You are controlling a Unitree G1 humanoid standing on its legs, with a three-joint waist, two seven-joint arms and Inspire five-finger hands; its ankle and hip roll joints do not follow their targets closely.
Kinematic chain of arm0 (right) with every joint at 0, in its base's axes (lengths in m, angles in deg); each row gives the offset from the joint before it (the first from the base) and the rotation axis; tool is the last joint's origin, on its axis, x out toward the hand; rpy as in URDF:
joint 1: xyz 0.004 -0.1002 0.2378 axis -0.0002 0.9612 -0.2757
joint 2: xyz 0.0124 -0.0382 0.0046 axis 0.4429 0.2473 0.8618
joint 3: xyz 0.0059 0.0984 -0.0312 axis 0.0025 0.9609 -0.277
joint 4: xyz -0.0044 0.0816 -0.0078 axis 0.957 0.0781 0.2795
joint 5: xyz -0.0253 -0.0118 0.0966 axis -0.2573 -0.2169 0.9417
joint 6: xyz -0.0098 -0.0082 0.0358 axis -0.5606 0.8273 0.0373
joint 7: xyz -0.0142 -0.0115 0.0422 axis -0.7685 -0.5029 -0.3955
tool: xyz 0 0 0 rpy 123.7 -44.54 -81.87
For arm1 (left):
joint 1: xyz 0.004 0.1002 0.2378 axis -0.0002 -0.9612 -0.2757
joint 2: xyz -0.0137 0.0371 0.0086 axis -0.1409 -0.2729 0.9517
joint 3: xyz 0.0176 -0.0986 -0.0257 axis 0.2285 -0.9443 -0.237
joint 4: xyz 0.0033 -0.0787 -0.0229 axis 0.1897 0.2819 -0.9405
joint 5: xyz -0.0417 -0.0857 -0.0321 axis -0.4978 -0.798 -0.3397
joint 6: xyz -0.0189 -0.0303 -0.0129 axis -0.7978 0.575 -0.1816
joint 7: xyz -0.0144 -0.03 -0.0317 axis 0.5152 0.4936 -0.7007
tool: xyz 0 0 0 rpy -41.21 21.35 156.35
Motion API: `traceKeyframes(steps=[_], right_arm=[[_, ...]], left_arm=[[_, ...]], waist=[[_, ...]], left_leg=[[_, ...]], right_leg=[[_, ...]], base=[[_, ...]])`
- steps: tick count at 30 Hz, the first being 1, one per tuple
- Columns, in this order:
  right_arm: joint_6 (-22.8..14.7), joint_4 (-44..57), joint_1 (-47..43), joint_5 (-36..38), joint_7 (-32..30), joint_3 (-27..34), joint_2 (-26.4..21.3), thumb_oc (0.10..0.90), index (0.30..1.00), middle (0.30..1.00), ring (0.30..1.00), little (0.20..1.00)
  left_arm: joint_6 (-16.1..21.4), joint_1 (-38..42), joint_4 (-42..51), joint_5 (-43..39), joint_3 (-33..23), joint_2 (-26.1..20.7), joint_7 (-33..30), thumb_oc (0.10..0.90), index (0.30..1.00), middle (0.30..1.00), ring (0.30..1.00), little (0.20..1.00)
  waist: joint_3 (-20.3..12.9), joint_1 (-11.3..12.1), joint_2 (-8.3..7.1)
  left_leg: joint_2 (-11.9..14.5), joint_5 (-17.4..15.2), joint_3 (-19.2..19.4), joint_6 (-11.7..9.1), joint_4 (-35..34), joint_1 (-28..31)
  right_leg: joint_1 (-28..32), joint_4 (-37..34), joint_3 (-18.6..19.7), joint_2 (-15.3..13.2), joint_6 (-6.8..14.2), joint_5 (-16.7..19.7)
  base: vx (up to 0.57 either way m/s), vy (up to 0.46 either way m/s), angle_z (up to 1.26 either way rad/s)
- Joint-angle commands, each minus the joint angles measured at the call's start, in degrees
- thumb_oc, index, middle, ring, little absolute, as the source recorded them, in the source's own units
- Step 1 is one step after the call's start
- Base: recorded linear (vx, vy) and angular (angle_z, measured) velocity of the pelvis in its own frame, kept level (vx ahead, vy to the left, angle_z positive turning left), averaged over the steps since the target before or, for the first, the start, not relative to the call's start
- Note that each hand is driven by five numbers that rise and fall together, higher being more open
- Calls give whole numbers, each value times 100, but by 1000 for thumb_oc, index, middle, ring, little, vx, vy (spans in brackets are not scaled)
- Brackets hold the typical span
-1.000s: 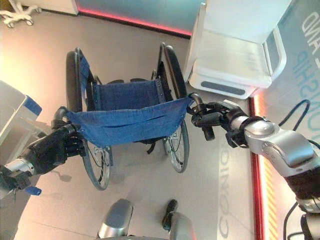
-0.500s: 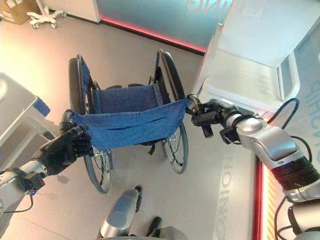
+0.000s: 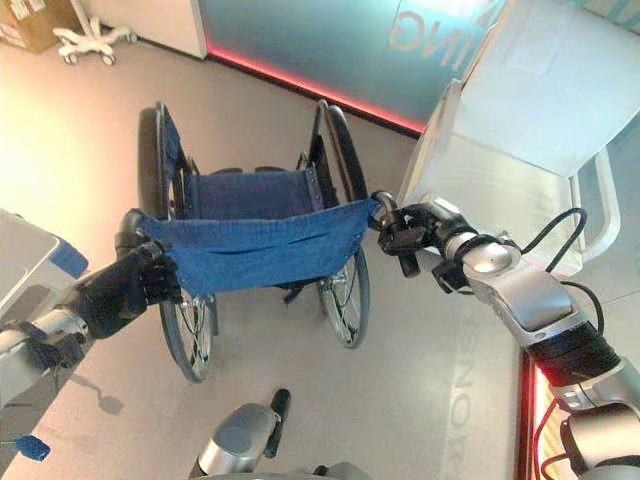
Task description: Push the wheelchair next to the bed
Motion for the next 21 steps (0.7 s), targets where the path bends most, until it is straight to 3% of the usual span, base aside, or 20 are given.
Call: traceKeyframes(steps=[1,2,3,5,7,11,14,15,18,19,21], right_arm=[[-835,767,-508,282,182,136,-281,400,300,300,300,300],[-821,846,-536,364,68,133,-323,400,300,300,300,300],[-746,952,-555,485,-53,185,-333,400,300,300,300,300],[-543,1179,-632,697,-154,308,-377,400,300,300,300,300],[-410,1327,-722,932,-206,395,-487,400,300,300,300,300],[-309,1311,-1137,1276,-104,187,-810,400,300,300,300,300],[-447,1191,-1376,1199,65,-198,-902,400,300,300,300,300],[-455,1187,-1398,1159,75,-248,-899,400,300,300,300,300],[-539,1183,-1458,946,128,-447,-858,400,300,300,300,300],[-528,1181,-1441,821,105,-466,-740,400,300,300,300,300],[-512,1166,-1458,659,127,-491,-615,400,300,300,300,300]], left_arm=[[1148,514,707,-464,-408,-193,250,400,300,300,300,300],[1158,483,745,-439,-422,-188,280,400,300,300,300,300],[1179,446,735,-372,-446,-218,358,400,300,300,300,300],[1192,373,718,-284,-492,-264,454,400,300,300,300,300],[1172,269,733,-296,-589,-308,504,400,300,300,300,300],[1160,-63,864,-272,-764,-151,685,400,300,300,300,300],[1116,-276,1136,-345,-831,64,627,400,300,300,300,300],[1122,-297,1165,-347,-820,101,629,400,300,300,300,300],[1164,-328,1234,-313,-745,280,650,400,300,300,300,300],[1100,-239,1264,-131,-606,459,762,400,300,300,300,300],[1120,-156,1263,-26,-499,521,784,400,300,300,300,300]], waist=[[-281,-344,83],[-209,-420,23],[-150,-444,-20],[-90,-462,-99],[-83,-440,-161],[-282,-442,-259],[-452,-447,-288],[-456,-450,-285],[-420,-405,-296],[-307,-335,-295],[-237,-264,-273]], left_leg=[[-191,-262,-635,-839,1023,-271],[-183,-701,-757,-822,1025,-15],[-103,-1055,-858,-818,1063,170],[84,-1387,-987,-869,1099,459],[240,-1471,-1062,-931,1186,613],[473,-1168,-1167,-1009,1518,788],[699,-254,-1093,-1209,2436,757],[689,-88,-1070,-1233,2719,697],[429,312,-986,-1259,3979,241],[235,205,-909,-1161,4466,-266],[92,17,-856,-1082,4085,-354]], right_leg=[[107,-1236,127,-221,197,1891],[-239,-1455,278,-603,374,2431],[-405,-1636,330,-809,490,2743],[-578,-2020,303,-1020,623,3071],[-638,-1963,211,-1028,657,3124],[-532,-1461,122,-656,647,2712],[-343,-1350,-161,-325,229,2363],[-294,-1352,-207,-271,138,2301],[-100,-1310,-393,-98,-184,2057],[45,-1302,-480,38,-312,1992],[111,-1307,-521,135,-298,1979]], base=[[365,-275,45],[443,-391,50],[444,-415,53],[523,-448,52],[550,-396,59],[506,-248,52],[431,-235,60],[331,-233,23],[298,-218,4],[402,-281,10],[373,-175,14]])
